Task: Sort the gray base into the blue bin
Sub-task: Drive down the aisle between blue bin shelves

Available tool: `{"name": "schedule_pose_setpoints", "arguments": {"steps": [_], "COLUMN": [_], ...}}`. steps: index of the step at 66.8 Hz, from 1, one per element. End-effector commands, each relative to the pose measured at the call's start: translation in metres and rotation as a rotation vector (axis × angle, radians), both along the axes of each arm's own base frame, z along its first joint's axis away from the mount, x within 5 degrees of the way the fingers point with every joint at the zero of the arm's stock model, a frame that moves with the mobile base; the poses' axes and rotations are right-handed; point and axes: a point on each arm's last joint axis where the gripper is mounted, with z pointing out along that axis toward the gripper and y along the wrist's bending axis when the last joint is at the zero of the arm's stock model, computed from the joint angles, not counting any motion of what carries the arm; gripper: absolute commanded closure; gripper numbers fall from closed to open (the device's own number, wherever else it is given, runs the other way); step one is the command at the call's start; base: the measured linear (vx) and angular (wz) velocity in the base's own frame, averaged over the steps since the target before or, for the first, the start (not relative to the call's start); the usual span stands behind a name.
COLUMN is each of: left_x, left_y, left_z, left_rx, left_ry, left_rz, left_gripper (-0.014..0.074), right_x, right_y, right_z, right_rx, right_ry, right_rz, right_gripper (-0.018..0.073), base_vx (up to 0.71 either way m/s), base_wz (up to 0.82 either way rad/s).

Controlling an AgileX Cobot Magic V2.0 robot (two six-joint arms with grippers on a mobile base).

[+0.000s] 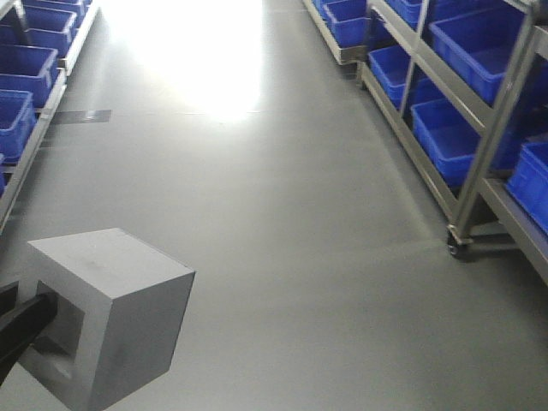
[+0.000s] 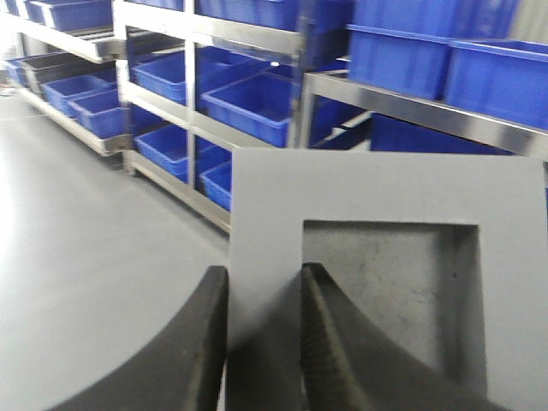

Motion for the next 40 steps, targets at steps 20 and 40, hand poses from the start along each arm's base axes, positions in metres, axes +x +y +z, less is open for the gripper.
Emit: {"name": "schedule_pose_setpoints", "arguments": {"steps": [20, 40], "left_x": [-0.0027, -0.0027], "left_y": [-0.0045, -0.0045], "left_z": [0.0174, 0.0174], "left_rx": [-0.072, -0.072], "left_ry": [-0.083, -0.083], "left_rz": [-0.056, -0.056], "left_gripper": [0.0603, 0.0603], "right_x": [0.0004, 0.0004], "right_y": [0.0002, 0.0002], "right_z": [0.0056, 0.0057], "right_rx": [-0.021, -0.021], "right_ry": [-0.080, -0.081], "right_rz": [0.003, 0.004], "right_gripper": [0.0564, 0.0564], "base_vx": [0.29, 0.39], "base_wz": [0.20, -0.02]}}
